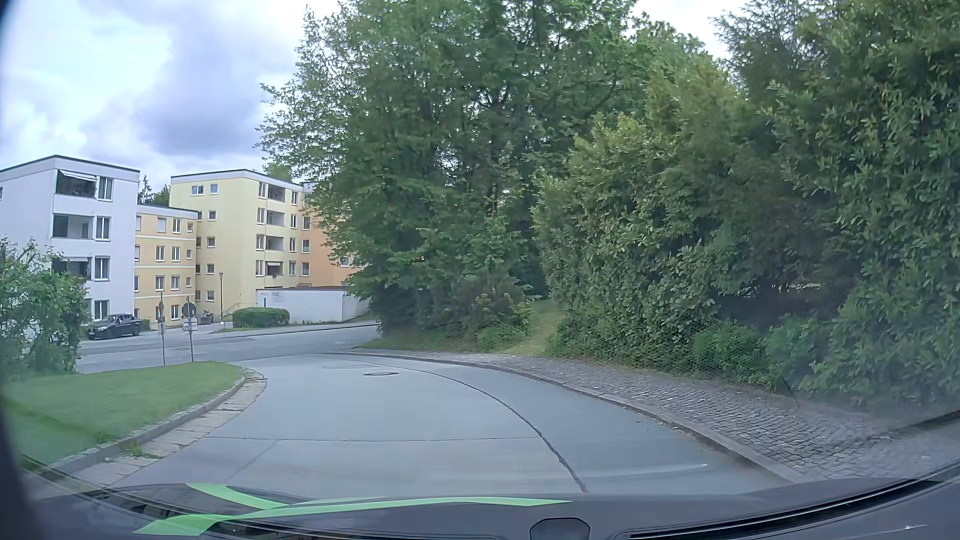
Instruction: Follow the waypoints while adhering to traffic rules and regulations
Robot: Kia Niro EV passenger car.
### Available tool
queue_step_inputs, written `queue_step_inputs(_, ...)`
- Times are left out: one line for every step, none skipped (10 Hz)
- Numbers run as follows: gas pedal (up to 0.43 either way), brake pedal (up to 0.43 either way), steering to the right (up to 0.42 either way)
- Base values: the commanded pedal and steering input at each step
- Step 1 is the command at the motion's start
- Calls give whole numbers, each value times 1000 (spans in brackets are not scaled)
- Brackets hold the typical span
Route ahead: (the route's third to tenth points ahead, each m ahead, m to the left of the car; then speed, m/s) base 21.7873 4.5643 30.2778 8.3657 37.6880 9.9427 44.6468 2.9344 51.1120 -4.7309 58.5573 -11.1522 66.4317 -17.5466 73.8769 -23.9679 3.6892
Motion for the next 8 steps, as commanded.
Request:
queue_step_inputs(0, 0, -2)
queue_step_inputs(0, 0, -3)
queue_step_inputs(0, 0, -4)
queue_step_inputs(0, 0, -3)
queue_step_inputs(0, 0, -4)
queue_step_inputs(0, 0, -3)
queue_step_inputs(0, 0, -3)
queue_step_inputs(0, 0, -3)
